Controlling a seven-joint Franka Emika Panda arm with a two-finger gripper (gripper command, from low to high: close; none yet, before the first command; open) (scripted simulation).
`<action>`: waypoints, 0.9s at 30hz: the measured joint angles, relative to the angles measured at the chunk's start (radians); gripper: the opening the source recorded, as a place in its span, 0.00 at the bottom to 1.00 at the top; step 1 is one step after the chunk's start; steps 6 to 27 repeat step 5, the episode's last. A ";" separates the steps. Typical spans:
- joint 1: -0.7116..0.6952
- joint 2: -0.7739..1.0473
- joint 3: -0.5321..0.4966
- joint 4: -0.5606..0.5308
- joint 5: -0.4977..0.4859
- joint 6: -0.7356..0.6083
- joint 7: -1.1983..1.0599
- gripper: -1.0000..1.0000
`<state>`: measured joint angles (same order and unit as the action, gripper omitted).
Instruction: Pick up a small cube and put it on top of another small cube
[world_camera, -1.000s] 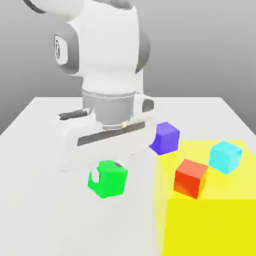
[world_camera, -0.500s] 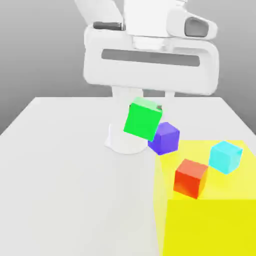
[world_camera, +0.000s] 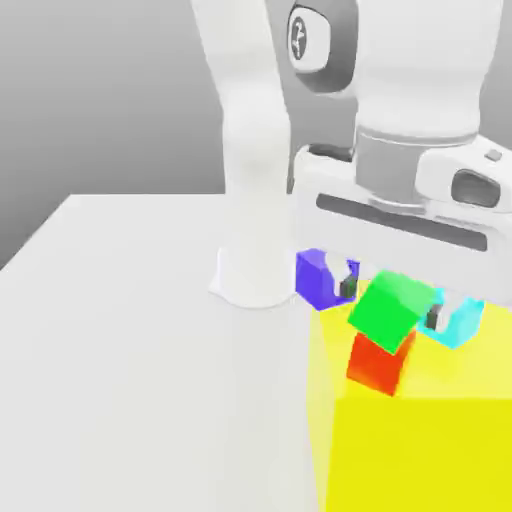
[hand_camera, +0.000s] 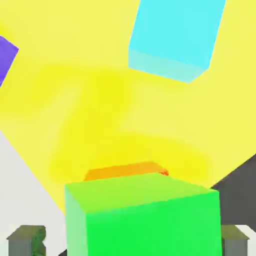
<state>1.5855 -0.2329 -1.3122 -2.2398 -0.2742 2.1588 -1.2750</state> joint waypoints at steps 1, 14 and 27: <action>0.011 0.009 -0.015 -0.008 0.008 0.016 -0.005 1.00; -0.067 -0.072 0.104 0.066 -0.045 -0.118 0.041 1.00; -0.067 -0.072 0.104 0.066 -0.045 -0.118 0.041 1.00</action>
